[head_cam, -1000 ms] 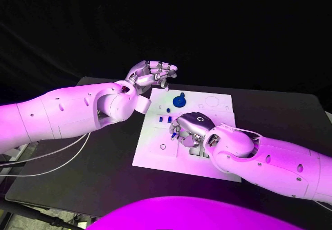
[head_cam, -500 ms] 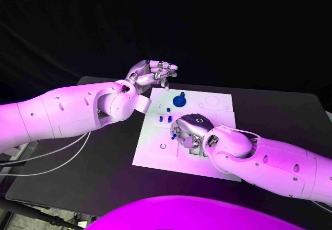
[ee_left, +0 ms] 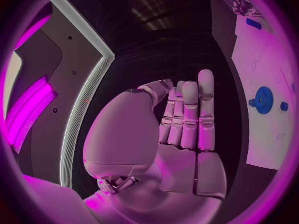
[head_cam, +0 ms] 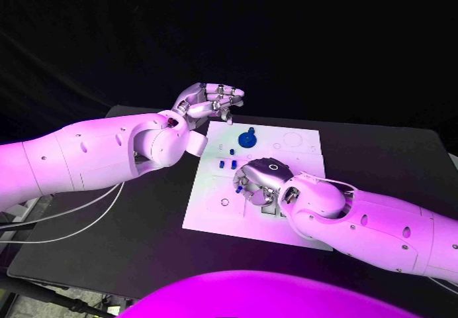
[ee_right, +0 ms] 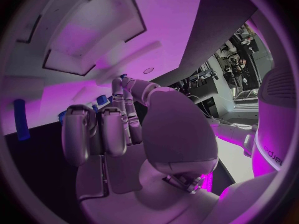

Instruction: Assemble the parts on the task board

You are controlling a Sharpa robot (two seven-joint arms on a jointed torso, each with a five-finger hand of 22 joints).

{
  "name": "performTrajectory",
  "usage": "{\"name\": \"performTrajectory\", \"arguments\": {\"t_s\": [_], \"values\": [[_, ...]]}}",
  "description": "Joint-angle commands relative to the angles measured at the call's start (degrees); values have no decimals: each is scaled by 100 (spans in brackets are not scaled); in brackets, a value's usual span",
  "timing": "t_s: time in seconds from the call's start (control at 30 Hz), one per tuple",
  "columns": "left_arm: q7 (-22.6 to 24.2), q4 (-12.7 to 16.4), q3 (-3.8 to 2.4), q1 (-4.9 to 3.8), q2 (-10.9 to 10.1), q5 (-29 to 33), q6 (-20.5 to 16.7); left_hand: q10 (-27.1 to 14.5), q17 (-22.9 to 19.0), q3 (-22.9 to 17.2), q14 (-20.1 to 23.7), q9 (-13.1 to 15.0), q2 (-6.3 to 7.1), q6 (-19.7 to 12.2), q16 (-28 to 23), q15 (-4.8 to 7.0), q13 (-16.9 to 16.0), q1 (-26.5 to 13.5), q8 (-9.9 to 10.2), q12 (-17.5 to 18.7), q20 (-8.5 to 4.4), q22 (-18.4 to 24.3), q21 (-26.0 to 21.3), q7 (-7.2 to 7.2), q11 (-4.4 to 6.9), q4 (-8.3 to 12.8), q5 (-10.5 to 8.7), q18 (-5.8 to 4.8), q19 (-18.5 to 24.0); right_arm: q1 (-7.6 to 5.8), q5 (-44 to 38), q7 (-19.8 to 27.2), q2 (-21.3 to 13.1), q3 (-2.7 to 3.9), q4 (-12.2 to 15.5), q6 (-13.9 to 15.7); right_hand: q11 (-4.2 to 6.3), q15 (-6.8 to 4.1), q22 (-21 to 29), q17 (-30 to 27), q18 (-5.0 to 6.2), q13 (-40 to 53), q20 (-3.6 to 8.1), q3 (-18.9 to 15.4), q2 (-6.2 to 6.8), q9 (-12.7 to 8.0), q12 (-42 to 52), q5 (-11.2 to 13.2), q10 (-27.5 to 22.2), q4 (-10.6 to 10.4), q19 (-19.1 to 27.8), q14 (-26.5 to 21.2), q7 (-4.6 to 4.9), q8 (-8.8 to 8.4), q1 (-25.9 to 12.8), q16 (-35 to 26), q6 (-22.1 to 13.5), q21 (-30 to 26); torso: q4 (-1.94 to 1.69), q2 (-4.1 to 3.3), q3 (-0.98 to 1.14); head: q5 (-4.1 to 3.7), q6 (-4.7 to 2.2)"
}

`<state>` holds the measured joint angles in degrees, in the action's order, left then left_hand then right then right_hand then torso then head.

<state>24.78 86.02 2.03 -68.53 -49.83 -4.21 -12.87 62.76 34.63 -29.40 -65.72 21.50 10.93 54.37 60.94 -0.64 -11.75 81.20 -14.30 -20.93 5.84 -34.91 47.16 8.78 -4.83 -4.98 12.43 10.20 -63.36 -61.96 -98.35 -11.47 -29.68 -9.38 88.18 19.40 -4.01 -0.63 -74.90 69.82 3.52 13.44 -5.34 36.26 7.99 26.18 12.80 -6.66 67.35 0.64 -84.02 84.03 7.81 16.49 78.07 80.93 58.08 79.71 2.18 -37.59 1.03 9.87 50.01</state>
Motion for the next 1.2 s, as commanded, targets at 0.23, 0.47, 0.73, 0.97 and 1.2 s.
{"name": "performTrajectory", "arguments": {"t_s": [0.23, 0.47, 0.73, 0.97, 1.2], "values": [[40, 34, -6, -13, -6, 31, 64, -33, -7, 20, 38, 7, -28, 24, -31, 9, -8, 6, -39, -17, -33, 6, -34, 2, 4, -1, 8, 40, -13, 14, -121, -93, 101, -23, -81, -276, 10, -10, -456, -20, -59, -24, 37, -65, -16, 10, -89, 82, -37, -34, -110, 206, 24, -17, -104, -16, -40, -33, -4, -7, 0, 10, -1], [37, 36, -6, -16, -19, 31, 59, -33, -7, 20, 38, 7, -28, 24, -31, 9, -8, 6, -39, -17, -33, 6, -34, 2, 4, -1, 8, 40, -13, 14, -139, -111, 96, -28, -127, -277, -63, 46, -454, -11, -57, -74, -3, -82, 46, -35, -242, 91, -191, -68, -95, 204, 94, -144, -204, -3, -222, -46, -5, 4, -5, 24, -1], [18, 31, -6, -17, -18, 31, 86, -36, -9, 21, 40, 8, -33, 26, -32, 10, -13, 11, -42, -27, -34, 8, -38, 0, 6, 2, 10, 40, -15, 11, -143, -41, 41, -29, -106, 53, -379, 307, 215, -502, 114, -328, -214, 6, 280, -259, -696, 136, -987, -85, 289, 46, 413, -579, -335, -247, -840, -779, -6, 6, 4, 24, -1], [9, 21, -6, -17, -20, 31, 90, -36, -9, 21, 40, 8, -33, 26, -32, 10, -13, 11, -42, -27, -34, 8, -38, 0, 6, 2, 10, 40, -15, -27, -148, -19, -248, -19, 239, 331, -378, 310, 218, -491, 123, -352, -251, -37, 352, -283, -654, 74, -992, -78, 291, 51, 393, -602, -366, -235, -838, -791, -4, 4, 3, 12, -1], [12, 16, -6, -16, -23, 31, 102, -36, -9, 21, 40, 8, -33, 26, -32, 10, -13, 11, -42, -27, -34, 8, -38, 0, 6, 2, 10, 40, -15, -205, 41, 75, -799, 81, 716, 501, -343, 289, 147, -514, 109, -363, -259, -71, 354, -282, -560, 21, -893, -102, 236, 58, 357, -562, -396, -230, -717, -717, -2, 10, -4, -54, -1]]}}
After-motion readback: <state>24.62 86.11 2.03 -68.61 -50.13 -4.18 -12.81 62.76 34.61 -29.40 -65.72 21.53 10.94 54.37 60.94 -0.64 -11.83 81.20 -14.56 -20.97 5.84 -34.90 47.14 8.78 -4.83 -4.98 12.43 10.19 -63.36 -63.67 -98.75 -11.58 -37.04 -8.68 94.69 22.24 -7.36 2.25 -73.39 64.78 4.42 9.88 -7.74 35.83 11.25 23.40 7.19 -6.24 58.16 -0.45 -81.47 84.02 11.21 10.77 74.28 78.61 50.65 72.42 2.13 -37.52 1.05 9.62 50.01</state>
